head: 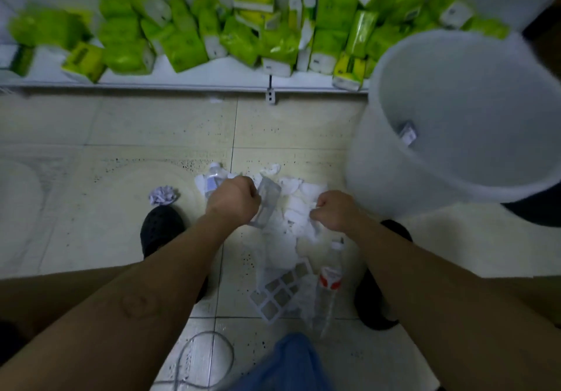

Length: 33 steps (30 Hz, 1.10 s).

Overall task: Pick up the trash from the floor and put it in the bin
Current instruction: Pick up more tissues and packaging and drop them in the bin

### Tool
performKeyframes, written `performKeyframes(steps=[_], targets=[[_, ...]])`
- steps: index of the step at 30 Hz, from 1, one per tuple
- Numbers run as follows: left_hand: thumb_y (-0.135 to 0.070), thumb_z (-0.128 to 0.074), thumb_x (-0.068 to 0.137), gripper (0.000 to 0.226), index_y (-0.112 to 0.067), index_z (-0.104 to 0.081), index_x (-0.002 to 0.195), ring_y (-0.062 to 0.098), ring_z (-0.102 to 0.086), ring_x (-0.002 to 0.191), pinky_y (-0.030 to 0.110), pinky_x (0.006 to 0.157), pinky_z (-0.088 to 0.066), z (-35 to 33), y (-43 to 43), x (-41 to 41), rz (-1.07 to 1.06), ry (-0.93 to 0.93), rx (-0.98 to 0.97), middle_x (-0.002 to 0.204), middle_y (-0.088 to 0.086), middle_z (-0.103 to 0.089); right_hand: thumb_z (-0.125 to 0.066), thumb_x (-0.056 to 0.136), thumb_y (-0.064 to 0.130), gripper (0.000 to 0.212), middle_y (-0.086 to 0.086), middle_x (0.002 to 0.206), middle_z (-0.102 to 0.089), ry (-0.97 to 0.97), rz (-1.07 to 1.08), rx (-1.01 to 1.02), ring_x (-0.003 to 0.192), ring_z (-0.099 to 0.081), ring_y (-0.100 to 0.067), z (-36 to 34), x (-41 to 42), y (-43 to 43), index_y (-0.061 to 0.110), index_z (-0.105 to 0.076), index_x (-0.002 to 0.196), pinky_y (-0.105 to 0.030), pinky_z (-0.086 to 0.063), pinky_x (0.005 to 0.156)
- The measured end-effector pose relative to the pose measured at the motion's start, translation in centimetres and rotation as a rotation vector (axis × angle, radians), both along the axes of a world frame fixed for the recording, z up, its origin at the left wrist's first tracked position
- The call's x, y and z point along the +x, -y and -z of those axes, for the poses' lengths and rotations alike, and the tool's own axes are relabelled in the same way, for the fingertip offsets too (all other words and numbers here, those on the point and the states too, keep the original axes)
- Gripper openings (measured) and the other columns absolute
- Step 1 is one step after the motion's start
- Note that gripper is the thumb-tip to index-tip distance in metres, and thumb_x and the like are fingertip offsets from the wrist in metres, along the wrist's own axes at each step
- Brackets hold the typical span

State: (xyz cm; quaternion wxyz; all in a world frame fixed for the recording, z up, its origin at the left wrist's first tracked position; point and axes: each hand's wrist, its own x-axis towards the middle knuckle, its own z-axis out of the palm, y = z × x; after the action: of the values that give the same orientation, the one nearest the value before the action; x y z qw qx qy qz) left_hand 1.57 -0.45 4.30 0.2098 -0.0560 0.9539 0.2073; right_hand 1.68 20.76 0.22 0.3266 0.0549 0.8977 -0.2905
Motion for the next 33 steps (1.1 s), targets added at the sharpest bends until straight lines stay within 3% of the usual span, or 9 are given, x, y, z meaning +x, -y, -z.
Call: performKeyframes(steps=[3,7,14,19,25,27,30,33], targets=[[-0.023,-0.055,0.089,0.019,-0.009,-0.068,0.087,0.029,-0.065,0.084,0.032,0.070,-0.052,-3.9,-1.0,0.6,-0.002,-0.085,0.013,0.083,0.010,-0.067,-0.065,0.079,0.014,0.012,-0.020,0.080,-0.063,0.000,0.053,-0.105,0.074,-0.059,-0.025,-5.4,-0.3,-0.3,0.003,-0.063,0.078,-0.030,-0.043,0.061],[-0.028,-0.059,0.088,0.020,-0.013,-0.071,0.094,0.028,-0.065,0.085,0.033,0.070,-0.053,-8.6,-2.5,1.2,-0.005,-0.210,0.047,0.091,0.010,-0.071,-0.064,0.075,0.010,0.018,-0.009,0.064,-0.062,-0.134,0.098,-0.154,0.070,-0.068,-0.027,-12.3,0.0,-1.8,0.014,-0.055,0.060,-0.026,-0.047,0.053],[-0.029,-0.060,0.086,0.017,-0.016,-0.071,0.083,0.025,-0.064,0.079,0.028,0.064,-0.047,-14.6,-6.9,0.2,0.000,-0.382,0.121,0.081,0.006,-0.070,-0.058,0.075,0.018,0.018,-0.003,0.062,-0.067,-0.379,0.249,-0.213,0.048,-0.063,-0.014,-20.6,-0.9,-7.1,0.016,-0.057,0.058,-0.019,-0.042,0.041],[-0.027,-0.059,0.087,0.018,-0.014,-0.070,0.081,0.027,-0.066,0.077,0.036,0.068,-0.055,-17.2,-11.8,-2.0,0.064,-0.492,0.151,0.078,0.008,-0.072,-0.058,0.072,0.020,0.015,-0.005,0.061,-0.067,-0.599,0.608,-0.353,0.047,-0.065,-0.016,-22.0,-1.7,-12.6,0.015,-0.060,0.058,-0.025,-0.047,0.045],[-0.024,-0.061,0.085,0.013,-0.018,-0.068,0.077,0.026,-0.067,0.078,0.037,0.069,-0.056,-17.2,-18.5,-5.6,0.085,-0.510,0.220,0.078,0.007,-0.072,-0.060,0.074,0.019,0.016,-0.009,0.060,-0.064,-0.667,0.873,-0.411,0.036,-0.061,-0.010,-20.4,-3.0,-17.9,0.009,-0.061,0.061,-0.028,-0.051,0.047],[-0.021,-0.060,0.084,0.011,-0.016,-0.071,0.082,0.026,-0.067,0.080,0.035,0.070,-0.055,-16.6,-20.8,-6.7,0.100,-0.509,0.247,0.080,0.006,-0.073,-0.060,0.075,0.020,0.018,-0.011,0.060,-0.064,-0.668,0.906,-0.381,0.043,-0.065,-0.013,-19.6,-3.2,-19.5,0.007,-0.061,0.061,-0.032,-0.054,0.052],[-0.021,-0.063,0.083,0.027,-0.015,-0.066,0.109,0.030,-0.068,0.087,0.037,0.080,-0.055,-15.1,-23.5,-8.1,0.107,-0.429,0.296,0.100,0.006,-0.072,-0.064,0.074,0.025,0.020,-0.018,0.074,-0.069,-0.626,0.894,-0.344,0.077,-0.070,-0.033,-18.7,-3.6,-21.2,0.010,-0.063,0.063,-0.046,-0.059,0.075],[-0.033,-0.069,0.081,0.052,-0.018,-0.055,0.128,0.027,-0.062,0.107,0.034,0.090,-0.049,-13.1,-24.6,-8.3,0.166,-0.390,0.193,0.121,0.005,-0.064,-0.069,0.078,0.036,0.044,-0.015,0.119,-0.065,-0.477,0.697,-0.212,0.110,-0.060,-0.032,-17.6,-3.5,-21.3,0.005,-0.066,0.109,-0.032,-0.047,0.089]])
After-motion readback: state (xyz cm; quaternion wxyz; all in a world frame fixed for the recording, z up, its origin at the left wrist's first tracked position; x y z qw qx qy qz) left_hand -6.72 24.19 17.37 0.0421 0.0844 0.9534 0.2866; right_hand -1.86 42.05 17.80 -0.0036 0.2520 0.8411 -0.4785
